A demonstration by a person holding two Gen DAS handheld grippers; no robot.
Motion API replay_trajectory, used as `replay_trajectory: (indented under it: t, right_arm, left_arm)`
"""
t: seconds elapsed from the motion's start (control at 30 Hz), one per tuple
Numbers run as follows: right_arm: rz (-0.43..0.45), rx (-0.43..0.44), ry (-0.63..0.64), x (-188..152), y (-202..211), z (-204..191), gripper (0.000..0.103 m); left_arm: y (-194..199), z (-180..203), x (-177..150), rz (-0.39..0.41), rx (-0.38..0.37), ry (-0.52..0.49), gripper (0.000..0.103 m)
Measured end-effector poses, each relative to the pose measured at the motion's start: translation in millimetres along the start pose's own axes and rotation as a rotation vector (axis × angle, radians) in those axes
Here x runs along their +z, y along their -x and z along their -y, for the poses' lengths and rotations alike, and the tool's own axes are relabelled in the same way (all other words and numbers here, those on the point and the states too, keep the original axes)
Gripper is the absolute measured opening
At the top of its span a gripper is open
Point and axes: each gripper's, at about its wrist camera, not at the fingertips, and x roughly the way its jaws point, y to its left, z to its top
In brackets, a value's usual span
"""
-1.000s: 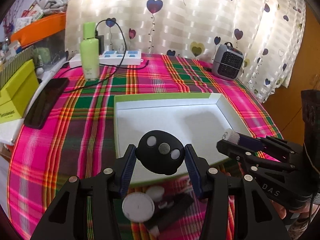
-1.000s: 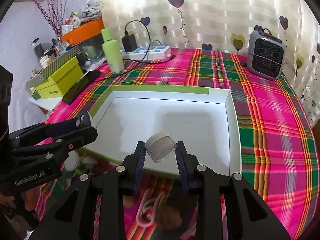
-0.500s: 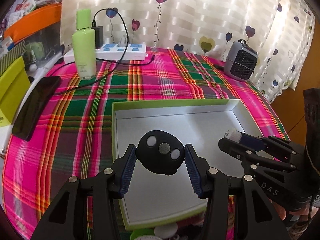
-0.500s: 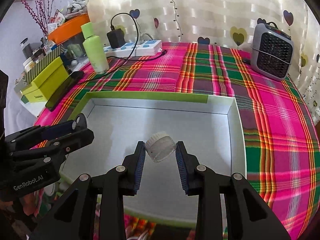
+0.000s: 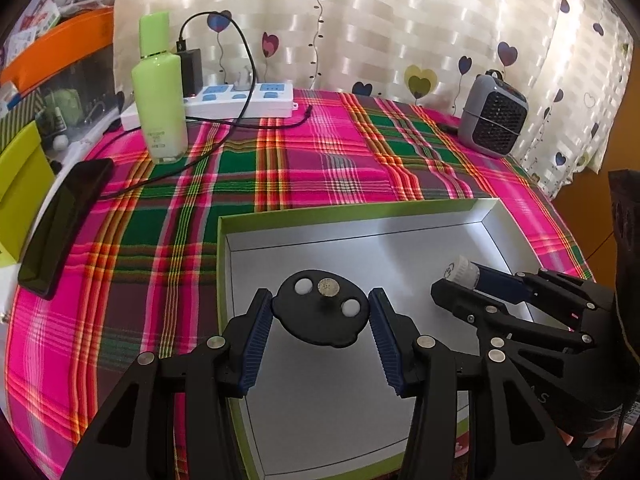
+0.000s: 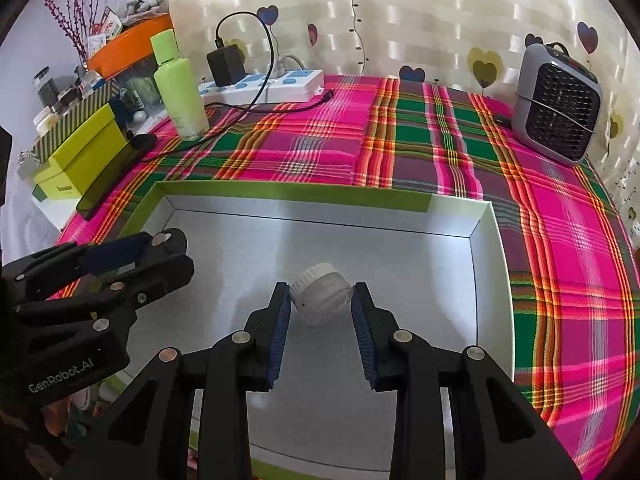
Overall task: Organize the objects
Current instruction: 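Carry the white jar and black round object over the white box with both tools, then lower both objects into the white box and open both tools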
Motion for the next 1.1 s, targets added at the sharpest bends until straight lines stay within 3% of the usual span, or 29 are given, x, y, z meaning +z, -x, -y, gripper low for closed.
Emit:
replay_trajectory:
  t: [1.1]
  right_arm:
    - [-0.010,-0.047,0.021,4.3,-6.2,3.3,0.033]
  left_arm:
    - [-8.6,6.6,1.6,-0.026,-0.007,-0.012,0.048]
